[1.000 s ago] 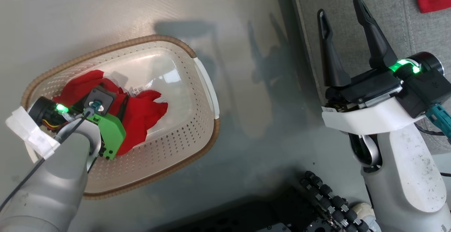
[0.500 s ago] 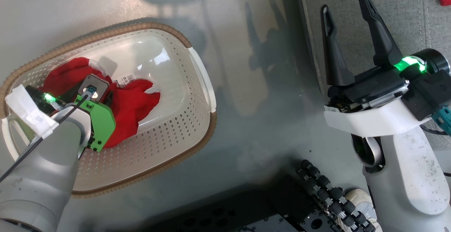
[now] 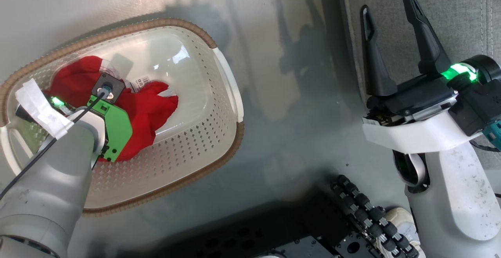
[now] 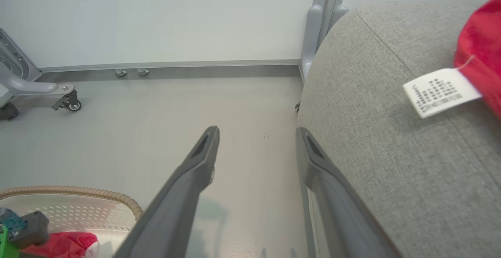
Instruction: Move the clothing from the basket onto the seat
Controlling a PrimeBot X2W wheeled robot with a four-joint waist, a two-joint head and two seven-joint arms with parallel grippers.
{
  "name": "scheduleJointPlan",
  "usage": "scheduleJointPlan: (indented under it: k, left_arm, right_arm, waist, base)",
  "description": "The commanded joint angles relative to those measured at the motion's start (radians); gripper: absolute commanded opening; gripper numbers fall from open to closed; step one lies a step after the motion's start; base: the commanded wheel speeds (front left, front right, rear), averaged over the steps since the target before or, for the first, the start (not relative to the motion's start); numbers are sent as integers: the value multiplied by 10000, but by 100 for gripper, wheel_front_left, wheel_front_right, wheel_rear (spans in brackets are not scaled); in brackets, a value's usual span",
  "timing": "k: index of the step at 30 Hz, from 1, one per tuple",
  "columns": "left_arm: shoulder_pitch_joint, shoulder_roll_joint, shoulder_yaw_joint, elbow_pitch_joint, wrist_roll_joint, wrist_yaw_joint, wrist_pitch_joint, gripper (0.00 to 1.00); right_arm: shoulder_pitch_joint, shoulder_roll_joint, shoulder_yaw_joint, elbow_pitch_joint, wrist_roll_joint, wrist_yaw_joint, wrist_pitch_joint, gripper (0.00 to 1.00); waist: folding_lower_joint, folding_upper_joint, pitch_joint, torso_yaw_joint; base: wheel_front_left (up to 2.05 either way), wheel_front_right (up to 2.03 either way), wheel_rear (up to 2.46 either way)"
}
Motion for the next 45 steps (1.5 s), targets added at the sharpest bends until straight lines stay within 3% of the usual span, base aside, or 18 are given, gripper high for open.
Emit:
scheduleJointPlan:
  k: [1,11,22,32,45]
  left_arm:
    - [-51,-55,15,6,-110,38,-83,0]
    - [-5,-676,-71,4,-414,-109,-1361,0]
    - [715,-1180,-407,-536,-992,-142,-1783,0]
    - [1797,-1110,384,-2724,-1559,-87,-1788,0]
    - [3589,-1219,1980,-5654,-889,14,-1790,0]
  right_arm:
    - [-58,-24,0,56,-51,-10,-2,100]
    - [-58,-26,-110,515,43,-10,-1,100]
    - [255,-27,-104,1376,114,-10,-1,100]
    - [771,-30,-198,2001,30,-11,-1,100]
    - [1769,-29,-280,2704,104,-11,-1,100]
  waist:
    - [-1,91,-156,61]
    - [-1,91,-1235,530]
    - [-1,91,-3047,1030]
    - [-1,91,-4746,1560]
    - [-1,91,-6897,2133]
  base:
    - [0,0,0]
    - [0,0,0]
    - [0,0,0]
    - [0,0,0]
    - [0,0,0]
